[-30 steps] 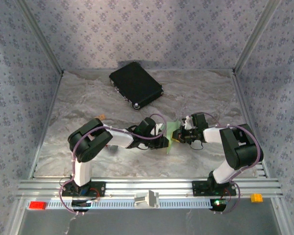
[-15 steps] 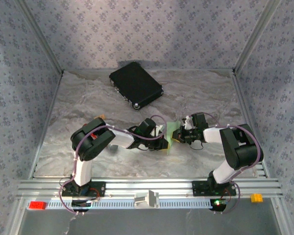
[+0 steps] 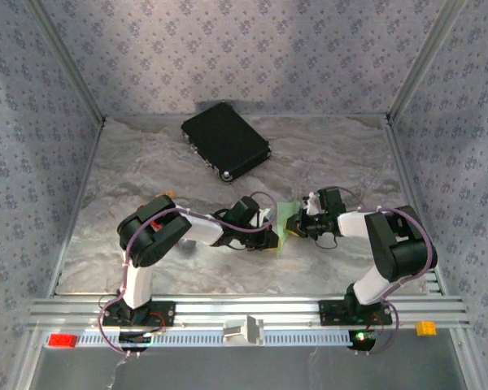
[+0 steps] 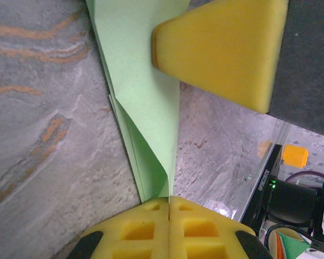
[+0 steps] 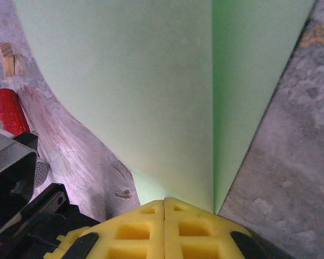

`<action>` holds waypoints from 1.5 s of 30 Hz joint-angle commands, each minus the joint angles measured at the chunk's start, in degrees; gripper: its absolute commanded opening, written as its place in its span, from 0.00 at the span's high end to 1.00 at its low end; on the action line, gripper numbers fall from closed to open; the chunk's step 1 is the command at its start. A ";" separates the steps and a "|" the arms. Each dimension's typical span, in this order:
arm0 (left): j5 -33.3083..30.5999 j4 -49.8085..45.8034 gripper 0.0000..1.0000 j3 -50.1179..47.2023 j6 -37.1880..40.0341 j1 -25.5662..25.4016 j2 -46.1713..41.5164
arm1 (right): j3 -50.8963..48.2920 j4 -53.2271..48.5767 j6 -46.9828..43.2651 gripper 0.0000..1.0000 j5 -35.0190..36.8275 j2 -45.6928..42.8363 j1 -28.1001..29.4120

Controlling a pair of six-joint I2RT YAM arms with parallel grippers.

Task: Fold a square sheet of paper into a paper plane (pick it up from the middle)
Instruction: Fold the wing for the fifth time at the center of the table.

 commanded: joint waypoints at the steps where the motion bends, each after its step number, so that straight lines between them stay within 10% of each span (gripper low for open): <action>1: 1.76 -8.61 0.94 -0.47 2.32 -1.46 1.08 | -0.60 -5.69 -0.32 0.93 7.34 1.61 -1.11; 45: 4.53 -12.63 0.88 -4.12 6.26 -2.95 -2.48 | -0.45 -5.70 -0.08 0.93 7.57 2.35 -1.18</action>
